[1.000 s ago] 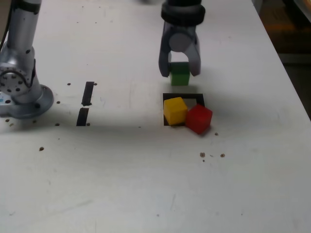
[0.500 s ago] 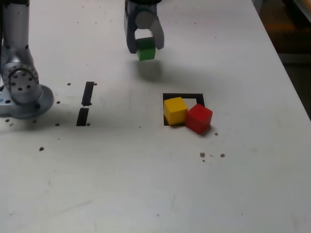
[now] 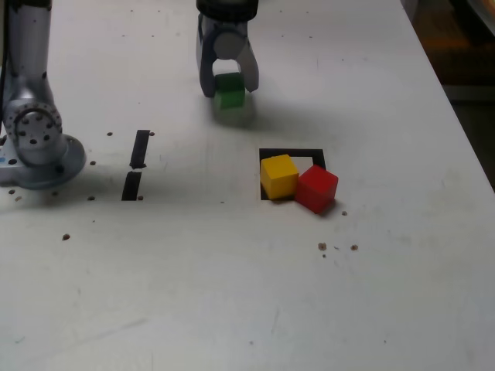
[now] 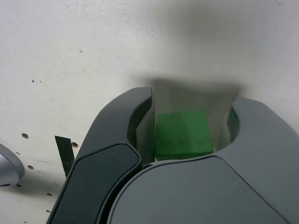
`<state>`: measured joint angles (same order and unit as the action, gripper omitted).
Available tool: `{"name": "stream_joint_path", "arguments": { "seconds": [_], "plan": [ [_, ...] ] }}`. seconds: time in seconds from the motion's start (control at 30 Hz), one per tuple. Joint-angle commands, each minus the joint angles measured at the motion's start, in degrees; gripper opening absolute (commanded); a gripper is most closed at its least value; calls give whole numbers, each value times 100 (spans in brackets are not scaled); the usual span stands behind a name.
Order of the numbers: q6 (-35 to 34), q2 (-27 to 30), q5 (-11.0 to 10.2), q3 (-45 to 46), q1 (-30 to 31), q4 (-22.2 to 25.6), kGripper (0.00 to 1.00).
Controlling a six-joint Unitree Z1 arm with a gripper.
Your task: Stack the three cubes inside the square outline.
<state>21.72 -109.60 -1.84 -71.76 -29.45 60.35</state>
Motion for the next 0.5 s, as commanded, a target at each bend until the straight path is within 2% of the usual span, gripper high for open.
{"name": "stream_joint_path", "arguments": {
  "seconds": [0.0,0.17,0.3,0.47],
  "plan": [
    [26,-36,13,25,0,-10,73],
    [61,-85,13,133,2,-67,84],
    [72,6,-50,223,37,-98,88],
    [13,457,-101,238,334,32,90]
  ]
}}
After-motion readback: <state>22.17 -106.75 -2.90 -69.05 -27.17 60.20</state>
